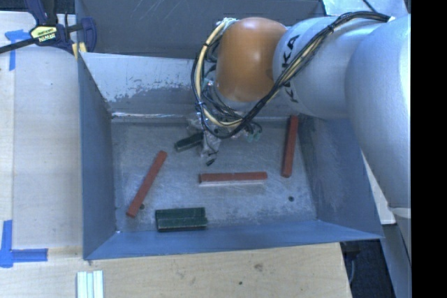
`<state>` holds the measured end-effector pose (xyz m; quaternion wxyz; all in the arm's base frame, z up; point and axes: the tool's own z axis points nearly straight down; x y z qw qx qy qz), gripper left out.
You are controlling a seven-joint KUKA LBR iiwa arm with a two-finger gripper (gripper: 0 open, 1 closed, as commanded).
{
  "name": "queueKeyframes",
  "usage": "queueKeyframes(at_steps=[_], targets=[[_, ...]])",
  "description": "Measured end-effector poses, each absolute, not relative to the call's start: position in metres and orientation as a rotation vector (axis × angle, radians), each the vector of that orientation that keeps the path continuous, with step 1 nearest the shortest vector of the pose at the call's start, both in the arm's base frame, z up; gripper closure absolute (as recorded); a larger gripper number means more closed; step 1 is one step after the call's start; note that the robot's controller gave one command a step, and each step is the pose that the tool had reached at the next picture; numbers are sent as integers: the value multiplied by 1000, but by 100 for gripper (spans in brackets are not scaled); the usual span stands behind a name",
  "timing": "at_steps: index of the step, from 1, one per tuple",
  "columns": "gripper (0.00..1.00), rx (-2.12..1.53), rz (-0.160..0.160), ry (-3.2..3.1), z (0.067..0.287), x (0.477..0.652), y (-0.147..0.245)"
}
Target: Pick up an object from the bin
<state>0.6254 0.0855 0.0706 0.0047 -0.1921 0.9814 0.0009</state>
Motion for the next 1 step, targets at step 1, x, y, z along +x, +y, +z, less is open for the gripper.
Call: queueKeyframes(at_steps=[1], targets=[[100,-605,2,3073,72,626,85]])
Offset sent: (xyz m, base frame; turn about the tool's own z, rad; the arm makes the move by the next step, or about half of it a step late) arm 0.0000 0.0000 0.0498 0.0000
